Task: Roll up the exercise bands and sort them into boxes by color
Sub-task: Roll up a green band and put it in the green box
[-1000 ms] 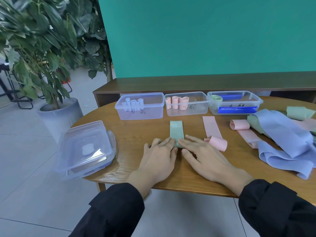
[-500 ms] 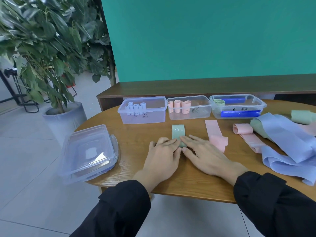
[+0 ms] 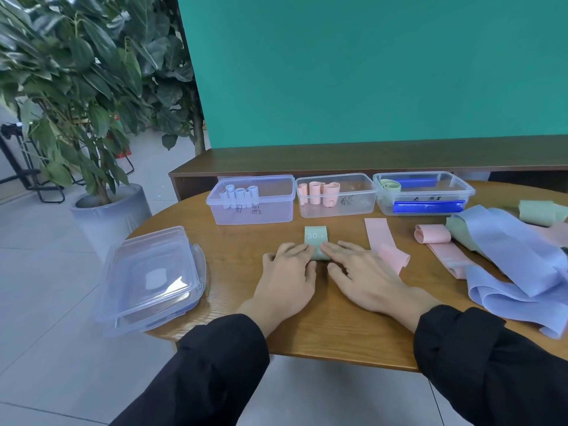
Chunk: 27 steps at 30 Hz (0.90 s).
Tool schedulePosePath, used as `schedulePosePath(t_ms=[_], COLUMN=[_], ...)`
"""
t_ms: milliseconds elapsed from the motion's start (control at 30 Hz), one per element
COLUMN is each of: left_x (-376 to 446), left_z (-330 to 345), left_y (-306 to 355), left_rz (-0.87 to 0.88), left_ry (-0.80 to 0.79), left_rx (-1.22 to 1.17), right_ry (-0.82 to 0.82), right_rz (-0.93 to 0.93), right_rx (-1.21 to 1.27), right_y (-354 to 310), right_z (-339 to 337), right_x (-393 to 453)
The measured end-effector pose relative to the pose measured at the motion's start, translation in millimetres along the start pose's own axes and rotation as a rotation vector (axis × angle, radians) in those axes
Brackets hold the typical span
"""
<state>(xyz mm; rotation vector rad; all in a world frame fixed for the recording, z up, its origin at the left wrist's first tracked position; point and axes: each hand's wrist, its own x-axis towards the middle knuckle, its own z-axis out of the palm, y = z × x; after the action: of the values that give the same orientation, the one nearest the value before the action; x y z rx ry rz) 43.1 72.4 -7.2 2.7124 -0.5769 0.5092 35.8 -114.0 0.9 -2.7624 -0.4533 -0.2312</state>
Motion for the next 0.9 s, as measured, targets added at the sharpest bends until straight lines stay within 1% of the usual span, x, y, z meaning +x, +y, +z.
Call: schedulePosePath(t_ms=[100,233,400,467,567,600,800,900], left_x=[5.4,10.8,19.2,20.3,18.1,17.8,26.1,32.5], left_z=[1.6,2.5,7.5,6.1,5.0,5.6,6.5,3.8], left_y=[0.6,0.0,-1.5,0.5,1.0,0.3,-1.4,-3.6], left_rz=[-0.014,-0.036,-0.051,-0.051,-0.002,0.009,-0.003,-0.009], left_ry=[-0.043,-0.076,-0.107,-0.085,0.017,0.020,-0.090,-0.122], left_rx=[0.074,0.073,0.035,0.015,-0.003,0.003,0.042,0.062], right_ry=[0.002,0.069,0.029,0.012,-0.021,-0.032,-0.097,-0.031], right_rz=[-0.008,-0.058,-0.041,-0.027,-0.016,-0.016,-0.033,-0.066], right_rx=[-0.001,0.036,0.012,0.006,-0.001,-0.001,-0.045,-0.066], right_y=[-0.1,-0.5,4.4,5.3,6.3,6.2,8.6,15.1], right_z=[0.3,1.3,4.9,3.5,-0.8,-3.0,-13.2,-9.9], right_x=[4.6,3.5,10.0,14.9,24.3,27.2,41.7,40.1])
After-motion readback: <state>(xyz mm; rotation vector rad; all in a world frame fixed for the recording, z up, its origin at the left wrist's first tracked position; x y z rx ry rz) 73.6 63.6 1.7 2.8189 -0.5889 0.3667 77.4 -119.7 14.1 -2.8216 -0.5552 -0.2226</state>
